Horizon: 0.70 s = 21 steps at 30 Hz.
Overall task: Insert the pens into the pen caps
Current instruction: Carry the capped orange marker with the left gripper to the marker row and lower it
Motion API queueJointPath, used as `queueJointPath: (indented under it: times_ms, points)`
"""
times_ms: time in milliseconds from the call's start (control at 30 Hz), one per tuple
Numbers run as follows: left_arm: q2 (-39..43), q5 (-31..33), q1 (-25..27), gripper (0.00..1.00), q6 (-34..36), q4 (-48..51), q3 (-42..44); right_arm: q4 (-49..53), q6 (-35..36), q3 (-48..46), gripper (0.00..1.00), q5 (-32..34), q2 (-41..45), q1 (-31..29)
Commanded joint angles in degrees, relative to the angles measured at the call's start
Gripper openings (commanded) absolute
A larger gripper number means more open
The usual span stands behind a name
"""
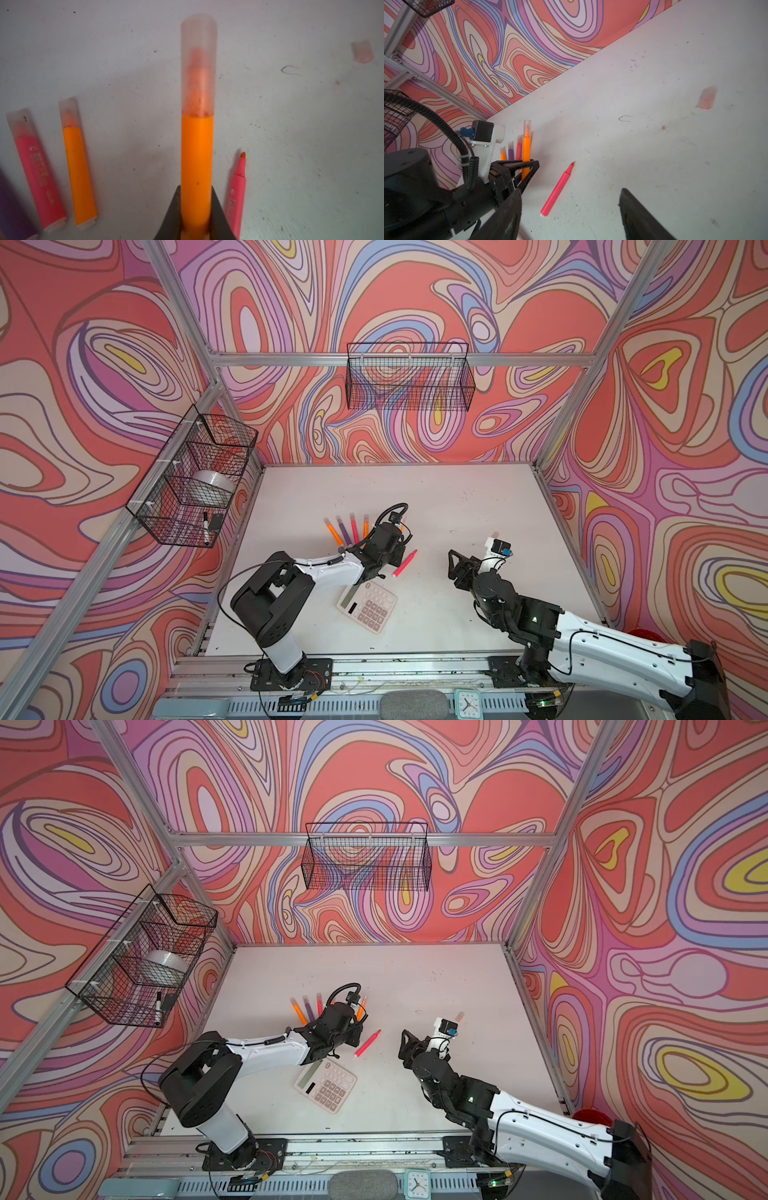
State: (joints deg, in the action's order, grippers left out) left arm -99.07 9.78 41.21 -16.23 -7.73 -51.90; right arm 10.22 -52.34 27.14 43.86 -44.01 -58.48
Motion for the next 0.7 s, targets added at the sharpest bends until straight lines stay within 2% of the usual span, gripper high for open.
queueJointPath:
  times_ms: [0,167,300,533,600,667]
  points:
    - [-4.7,4.7,-1.8,0.00,-1.0,8.2,-3.9,7.4,-0.3,-0.1,0.77,3.3,2.2,0.4]
    - [-10.4,9.5,-3.4,0.00,-0.9,13.5,-8.6,7.7,-0.7,-1.2,0.78,3.9,2.3,0.7]
    - [-12.9,10.5,-3.8,0.00,-1.1,16.1,-11.6,7.7,0.4,0.3,0.79,3.6,1.0,0.8]
    - [-15.7,16.5,-4.1,0.00,-2.3,20.4,-14.8,7.7,0.1,1.0,0.79,3.5,-1.5,1.1]
    - [-15.6,17.1,-4.1,0.09,-2.6,21.2,-15.0,7.1,0.2,0.8,0.79,3.3,-1.3,1.2]
    - [-15.2,16.6,-4.1,0.12,-2.3,21.7,-14.9,6.8,0.6,1.0,0.79,3.2,-1.3,1.3]
